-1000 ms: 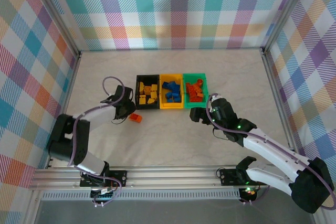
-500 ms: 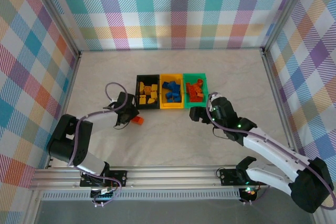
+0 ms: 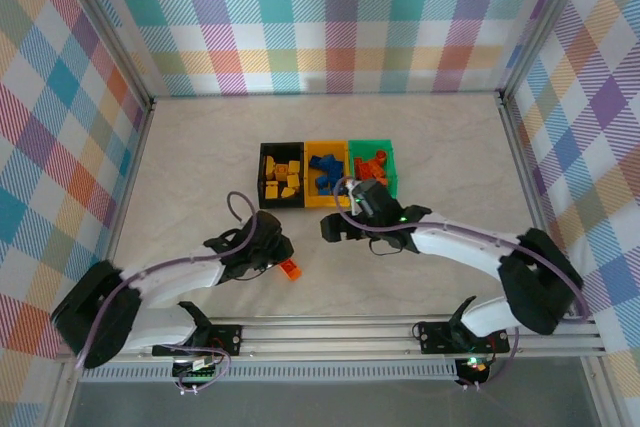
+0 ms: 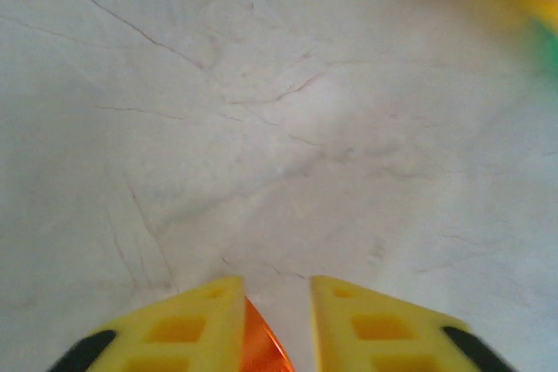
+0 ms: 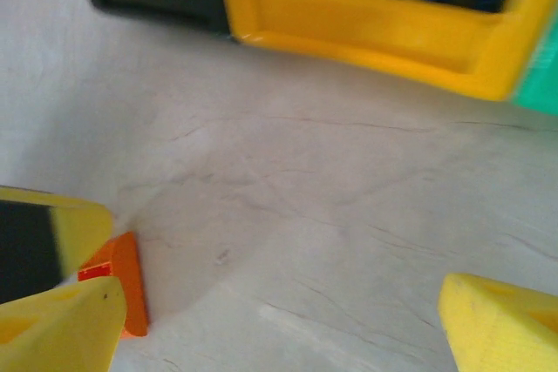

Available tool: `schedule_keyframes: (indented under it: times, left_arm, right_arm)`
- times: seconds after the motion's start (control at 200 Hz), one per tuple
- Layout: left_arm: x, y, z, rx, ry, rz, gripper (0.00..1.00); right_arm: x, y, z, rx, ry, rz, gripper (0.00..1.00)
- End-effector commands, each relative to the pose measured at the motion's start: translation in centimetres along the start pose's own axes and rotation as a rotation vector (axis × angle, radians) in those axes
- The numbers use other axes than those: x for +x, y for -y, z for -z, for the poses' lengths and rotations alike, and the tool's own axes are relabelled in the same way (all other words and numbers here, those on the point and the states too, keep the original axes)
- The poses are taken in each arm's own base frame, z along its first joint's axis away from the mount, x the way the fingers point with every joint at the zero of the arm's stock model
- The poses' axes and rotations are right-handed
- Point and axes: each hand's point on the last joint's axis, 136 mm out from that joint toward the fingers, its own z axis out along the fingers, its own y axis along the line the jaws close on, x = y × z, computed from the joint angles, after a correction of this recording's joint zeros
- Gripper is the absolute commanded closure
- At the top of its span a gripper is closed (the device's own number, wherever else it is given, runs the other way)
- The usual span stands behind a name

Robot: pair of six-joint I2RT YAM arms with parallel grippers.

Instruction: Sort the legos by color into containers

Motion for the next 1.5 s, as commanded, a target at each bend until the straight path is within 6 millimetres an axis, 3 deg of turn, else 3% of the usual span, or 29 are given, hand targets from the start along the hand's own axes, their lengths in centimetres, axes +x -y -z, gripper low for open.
schedule_keyframes:
  times: [0.0,0.1,0.175,0.22,0.535,0.655,0.87,1.005,1.14,1.34,1.495]
  left_arm:
    - [-2.0,-1.0,4.2,-0.035,0.088,0.003,0.55]
    - [-4.8,-2.1,7.5,-0.085,0.173,-0.011,0.28]
    - [-5.9,-2.4,8.6,-0.112,0.186,-0.018,0.07]
    - [-6.4,-2.6,9.0,-0.13,0.197,-0.026,0.0]
    - [-7.9,-3.1,9.5,-0.161,0.23,-0.005,0.0]
    - [-8.4,-3.4,9.7,-0.165,0.241,0.008,0.0]
    - [-8.6,-3.4,10.0,-0.16,0.25,0.016,0.0]
    - [-8.6,-3.4,9.8,-0.162,0.245,0.016,0.0]
    - [-8.6,-3.7,9.7,-0.17,0.249,0.015,0.0]
    - [-8.0,-4.6,9.1,-0.186,0.24,0.026,0.0]
    - [-7.1,-5.2,8.0,-0.176,0.212,0.05,0.0]
  right_arm:
    - [-0.3,-4.0,-1.3,-0.097,-0.022,0.104,0.07]
    - [1.3,-6.4,-3.4,-0.108,-0.093,0.166,0.07]
    - [2.5,-7.4,-4.7,-0.073,-0.127,0.206,0.05]
    - [3.3,-7.8,-5.4,-0.058,-0.146,0.221,0.05]
    - [7.0,-9.1,-8.1,0.109,-0.223,0.386,0.07]
    - [7.5,-8.8,-8.7,0.167,-0.245,0.439,0.18]
    - [7.5,-7.9,-9.0,0.209,-0.245,0.465,0.47]
    - [6.3,-6.8,-8.1,0.226,-0.207,0.436,0.54]
    - [3.9,-5.3,-6.0,0.232,-0.129,0.377,0.58]
    - [-2.2,-5.0,-2.0,0.154,0.012,0.289,0.59]
    - [-8.2,-5.6,-2.1,0.101,0.06,0.246,0.59]
